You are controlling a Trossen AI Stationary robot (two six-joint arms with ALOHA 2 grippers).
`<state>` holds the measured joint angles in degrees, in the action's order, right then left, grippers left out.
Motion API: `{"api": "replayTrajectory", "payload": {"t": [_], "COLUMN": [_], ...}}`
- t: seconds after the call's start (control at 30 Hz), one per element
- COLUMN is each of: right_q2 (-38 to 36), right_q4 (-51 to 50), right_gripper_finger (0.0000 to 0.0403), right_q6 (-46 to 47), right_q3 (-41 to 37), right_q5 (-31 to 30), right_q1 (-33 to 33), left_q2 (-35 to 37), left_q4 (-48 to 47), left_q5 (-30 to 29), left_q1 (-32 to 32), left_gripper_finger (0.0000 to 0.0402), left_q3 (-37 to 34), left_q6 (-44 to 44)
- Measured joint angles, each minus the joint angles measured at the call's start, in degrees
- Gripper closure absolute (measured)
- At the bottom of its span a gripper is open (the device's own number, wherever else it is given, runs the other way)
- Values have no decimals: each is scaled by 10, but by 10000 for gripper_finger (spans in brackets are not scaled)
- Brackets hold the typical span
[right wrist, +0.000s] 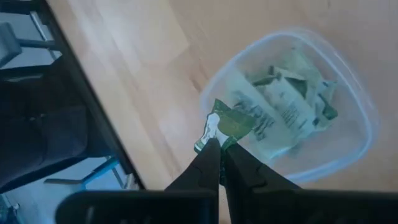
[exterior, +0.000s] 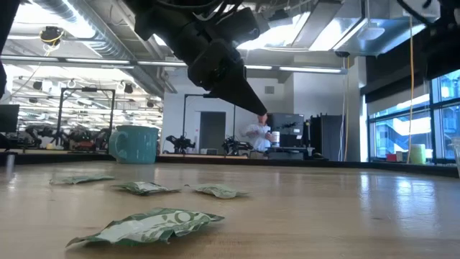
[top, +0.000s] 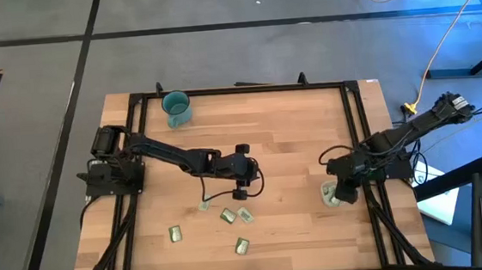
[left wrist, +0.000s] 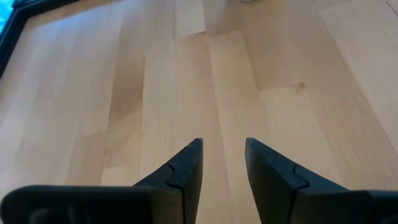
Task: Pick and place items into bin
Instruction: Put the green stevia packet into the transparent bin
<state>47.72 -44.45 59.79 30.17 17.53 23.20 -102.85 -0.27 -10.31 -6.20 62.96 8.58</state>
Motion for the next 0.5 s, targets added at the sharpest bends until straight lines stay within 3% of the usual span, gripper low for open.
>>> {"api": "replayTrajectory", "payload": {"t": [0.33, 0.5], "right_q2": [3, 3], "right_q4": [6, 6], "right_gripper_finger": [394, 353], "right_q6": [-1, -1], "right_q3": [-38, -38], "right_q5": [-29, -29], "right_q1": [0, 0], "left_q2": [0, -1], "left_q4": [-2, -6], "left_q5": [15, 14], "left_q1": [4, 3], "left_gripper_finger": [294, 293], "left_q3": [0, 0], "left_q6": [-4, -5]}}
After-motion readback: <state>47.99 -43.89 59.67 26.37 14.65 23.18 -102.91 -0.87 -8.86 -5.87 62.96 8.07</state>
